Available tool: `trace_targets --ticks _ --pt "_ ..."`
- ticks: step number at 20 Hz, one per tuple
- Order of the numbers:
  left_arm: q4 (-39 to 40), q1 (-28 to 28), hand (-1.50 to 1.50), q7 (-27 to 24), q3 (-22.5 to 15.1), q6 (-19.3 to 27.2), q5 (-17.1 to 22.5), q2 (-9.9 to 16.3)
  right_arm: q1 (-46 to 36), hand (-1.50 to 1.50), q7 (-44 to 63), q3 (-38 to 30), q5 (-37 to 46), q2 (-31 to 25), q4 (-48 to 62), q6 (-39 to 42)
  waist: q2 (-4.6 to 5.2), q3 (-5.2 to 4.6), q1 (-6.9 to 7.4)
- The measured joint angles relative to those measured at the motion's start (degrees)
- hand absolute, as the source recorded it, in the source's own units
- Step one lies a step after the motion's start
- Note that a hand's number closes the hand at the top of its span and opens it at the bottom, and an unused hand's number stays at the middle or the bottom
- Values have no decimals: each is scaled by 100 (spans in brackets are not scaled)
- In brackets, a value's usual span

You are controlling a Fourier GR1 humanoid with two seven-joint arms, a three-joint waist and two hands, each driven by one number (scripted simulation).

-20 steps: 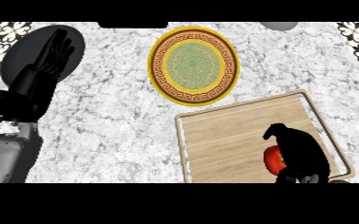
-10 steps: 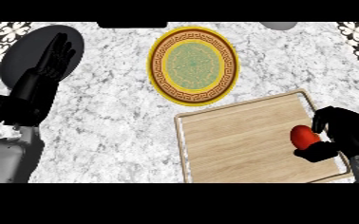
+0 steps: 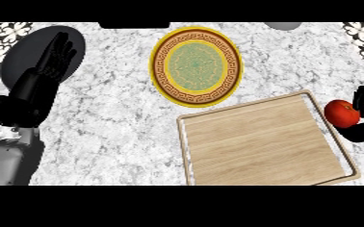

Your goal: Pick the tomato from the tray and place it in the plate

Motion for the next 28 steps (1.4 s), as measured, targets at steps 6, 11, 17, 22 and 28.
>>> trace_targets --ticks 6,11,17,22,28 --pt "94 37 0 -115 18 -47 -36 -68 -284 150 -297 -216 -564 327 -1021 28 -13 -3 -17" --pt "67 -38 0 -40 38 -74 -87 -92 -744 150 -96 -253 -952 714 -1646 249 -6 -4 22" --pt "-72 13 0 60 102 -168 -109 -137 -1736 150 572 119 -749 1337 -1745 587 5 -4 79" --pt "17 -144 0 117 184 -236 -128 -162 -2577 150 805 483 -436 2183 -1037 544 18 -3 106" --pt "232 -187 0 -54 230 -347 -194 -232 -3640 150 733 555 -155 3140 449 349 31 -3 131"
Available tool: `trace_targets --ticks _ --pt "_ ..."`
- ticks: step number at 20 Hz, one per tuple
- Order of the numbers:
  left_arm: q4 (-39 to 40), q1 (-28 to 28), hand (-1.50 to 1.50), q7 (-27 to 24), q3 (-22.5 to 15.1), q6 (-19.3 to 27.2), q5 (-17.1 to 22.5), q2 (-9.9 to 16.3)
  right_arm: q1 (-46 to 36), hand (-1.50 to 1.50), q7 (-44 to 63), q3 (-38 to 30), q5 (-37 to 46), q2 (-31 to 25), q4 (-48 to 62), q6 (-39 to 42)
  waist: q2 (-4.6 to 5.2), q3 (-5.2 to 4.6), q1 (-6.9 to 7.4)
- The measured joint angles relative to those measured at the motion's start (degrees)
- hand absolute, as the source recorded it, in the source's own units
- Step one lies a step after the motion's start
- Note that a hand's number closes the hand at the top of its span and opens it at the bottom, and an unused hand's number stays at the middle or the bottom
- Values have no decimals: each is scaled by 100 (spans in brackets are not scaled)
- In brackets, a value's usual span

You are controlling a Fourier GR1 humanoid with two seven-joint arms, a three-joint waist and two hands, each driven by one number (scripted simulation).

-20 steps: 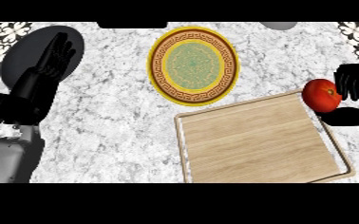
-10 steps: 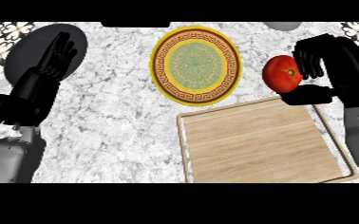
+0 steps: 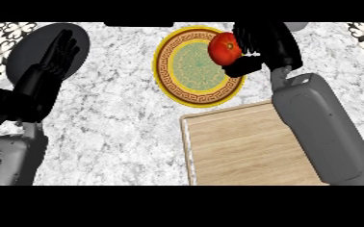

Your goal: Pick the tomato from the tray and place it in the plate

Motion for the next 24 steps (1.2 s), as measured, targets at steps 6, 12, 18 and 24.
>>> trace_targets --ticks 6,12,18,24 --pt "46 -66 0 -16 -15 -12 -106 -87 -936 150 -252 -76 429 698 1809 -393 14 0 34" --pt "3 -168 0 68 2 -23 -140 -140 -1556 150 -814 -197 827 1196 3608 -980 35 2 80" --pt "10 -160 0 19 43 -120 -125 -143 -1960 -150 -1272 -737 652 1472 4986 -1486 69 3 150" --pt "44 -309 0 61 -1 -143 -146 -212 -2287 -150 -1872 -1162 51 1588 5668 -1702 107 6 276"
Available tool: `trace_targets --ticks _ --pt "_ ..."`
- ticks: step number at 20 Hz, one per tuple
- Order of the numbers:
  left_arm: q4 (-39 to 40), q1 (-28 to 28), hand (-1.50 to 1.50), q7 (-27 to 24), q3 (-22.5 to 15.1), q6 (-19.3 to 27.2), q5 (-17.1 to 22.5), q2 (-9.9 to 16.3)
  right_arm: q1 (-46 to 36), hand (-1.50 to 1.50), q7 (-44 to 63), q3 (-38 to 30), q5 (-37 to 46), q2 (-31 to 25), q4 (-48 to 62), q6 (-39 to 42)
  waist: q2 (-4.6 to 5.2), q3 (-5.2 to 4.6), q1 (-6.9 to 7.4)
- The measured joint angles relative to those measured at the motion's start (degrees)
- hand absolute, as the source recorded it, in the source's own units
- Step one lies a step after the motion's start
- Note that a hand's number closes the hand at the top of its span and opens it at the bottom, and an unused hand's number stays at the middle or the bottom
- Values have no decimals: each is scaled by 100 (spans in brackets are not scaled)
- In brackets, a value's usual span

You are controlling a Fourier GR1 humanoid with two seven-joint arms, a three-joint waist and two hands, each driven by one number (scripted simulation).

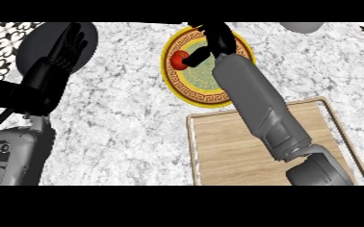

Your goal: Pick the tomato from the tray and place it in the plate

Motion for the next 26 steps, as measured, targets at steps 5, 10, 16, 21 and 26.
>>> trace_targets --ticks 5,10,16,21,26 --pt "7 58 0 -111 -31 -21 -59 -35 -94 -150 -634 -375 -523 32 97 -535 9 1 38" --pt "55 88 0 -137 97 -112 1 49 -158 -150 -1159 -824 -1201 41 47 -720 -19 1 -32" --pt "-19 204 0 -47 129 -3 -87 -18 86 -150 -1643 -1358 -1732 -232 -136 -493 -78 0 -218" --pt "-112 380 0 -63 241 -51 -65 21 570 -150 -1919 -1638 -2084 -731 -443 46 -113 0 -319" --pt "-141 372 0 -19 269 -52 -103 -30 1099 -150 -2068 -1707 -2303 -1182 -910 653 -128 -2 -373"
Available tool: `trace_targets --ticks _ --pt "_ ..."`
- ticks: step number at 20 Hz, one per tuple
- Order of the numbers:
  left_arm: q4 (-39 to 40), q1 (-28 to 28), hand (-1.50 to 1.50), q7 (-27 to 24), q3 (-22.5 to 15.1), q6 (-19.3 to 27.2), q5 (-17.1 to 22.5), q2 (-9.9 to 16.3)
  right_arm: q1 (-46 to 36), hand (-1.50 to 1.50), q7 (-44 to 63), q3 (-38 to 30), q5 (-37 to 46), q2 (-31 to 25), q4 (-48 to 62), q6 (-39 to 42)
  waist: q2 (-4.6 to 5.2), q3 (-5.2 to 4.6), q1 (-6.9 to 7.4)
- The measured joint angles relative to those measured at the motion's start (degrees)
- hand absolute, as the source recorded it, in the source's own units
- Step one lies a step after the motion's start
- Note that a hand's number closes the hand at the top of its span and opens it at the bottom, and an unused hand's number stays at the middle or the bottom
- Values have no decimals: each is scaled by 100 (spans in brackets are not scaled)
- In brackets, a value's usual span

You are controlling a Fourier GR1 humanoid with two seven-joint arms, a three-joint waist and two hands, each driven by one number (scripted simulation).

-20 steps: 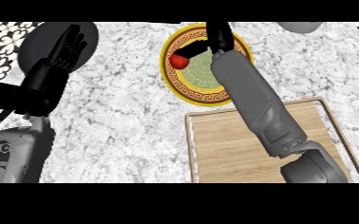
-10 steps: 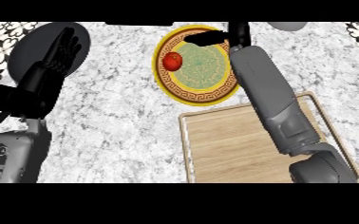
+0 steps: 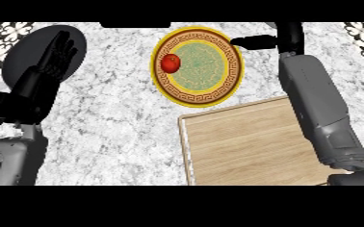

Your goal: Pick the tomato from the tray and place it in the plate

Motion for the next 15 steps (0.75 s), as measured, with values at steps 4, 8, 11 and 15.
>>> trace_targets --ticks 4,8,11,15 --pt "-118 134 0 4 -29 35 -98 -70 476 -150 -133 -22 -116 -414 -326 500 -5 0 -10" --pt "-86 37 0 77 69 -39 -55 -37 930 -150 -272 -58 -221 -766 -591 913 -3 0 -15" --pt "30 -12 0 -16 72 -44 -111 -94 1095 -150 -372 -134 -312 -1087 -594 1269 2 0 -6" --pt "-48 12 0 43 93 -70 -124 -140 1302 -150 -461 -153 -348 -1289 -762 1428 2 0 6"
